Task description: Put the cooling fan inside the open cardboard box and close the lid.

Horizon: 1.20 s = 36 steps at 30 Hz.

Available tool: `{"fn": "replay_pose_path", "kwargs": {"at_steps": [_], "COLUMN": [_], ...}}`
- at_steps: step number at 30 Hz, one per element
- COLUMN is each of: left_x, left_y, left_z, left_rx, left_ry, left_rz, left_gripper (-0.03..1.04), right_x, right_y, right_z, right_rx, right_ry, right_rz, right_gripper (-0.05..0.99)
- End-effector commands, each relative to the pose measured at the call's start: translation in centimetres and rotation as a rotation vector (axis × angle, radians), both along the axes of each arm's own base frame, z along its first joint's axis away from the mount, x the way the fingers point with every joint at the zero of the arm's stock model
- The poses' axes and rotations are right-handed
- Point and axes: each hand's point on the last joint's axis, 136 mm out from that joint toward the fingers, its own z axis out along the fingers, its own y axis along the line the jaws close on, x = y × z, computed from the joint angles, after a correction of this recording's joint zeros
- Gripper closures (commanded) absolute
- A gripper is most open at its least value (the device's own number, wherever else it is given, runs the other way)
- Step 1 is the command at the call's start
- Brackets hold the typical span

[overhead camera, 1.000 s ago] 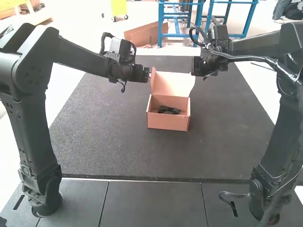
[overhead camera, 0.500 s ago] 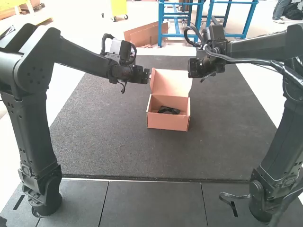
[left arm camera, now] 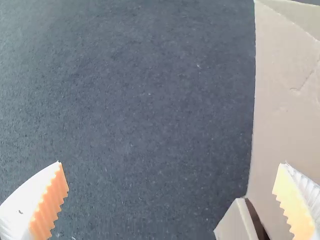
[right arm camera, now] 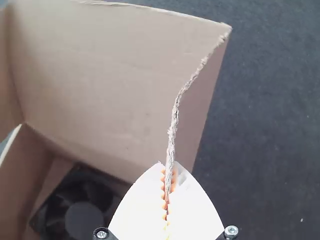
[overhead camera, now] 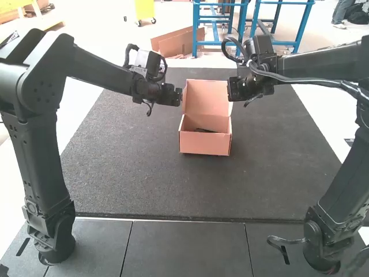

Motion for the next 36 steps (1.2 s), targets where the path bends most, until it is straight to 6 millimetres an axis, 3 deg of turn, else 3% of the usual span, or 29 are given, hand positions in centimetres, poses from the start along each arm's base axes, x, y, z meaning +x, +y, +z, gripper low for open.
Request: {"fn": "replay_pose_path", "kwargs": {"at_steps": [1,17,24,36], "left_x": [0.4,-1.2,-2.5,-3.9], "left_y": [-0.8,-1.5,-2.2,-2.7], "left_z": [2.0,3.2,4.0,2.3], "left_rx": [-0.017,-0.064,-0.107,-0.107], "left_ry": [-0.039,-0.023,-0.022,0.01], "left_rz": [-0.022,-0.076,-0.136,-0.162], "left_gripper": [0.04,0.04,0.04,0.04], "right_x": [-1.0,-2.4,-3.5,-4.5], "right_y": [0.6,0.7,1.9,2.2], "right_z": [0.1,-0.1,-0.4,-1.2], "right_rx": [-0.003,0.004,0.042,0.034], "right_ry": [0.001,0.013,0.044,0.063], "right_rz": [0.033,0.049,0.089,0.106], "right_gripper": [0.95,0.95,0.95,0.95]}}
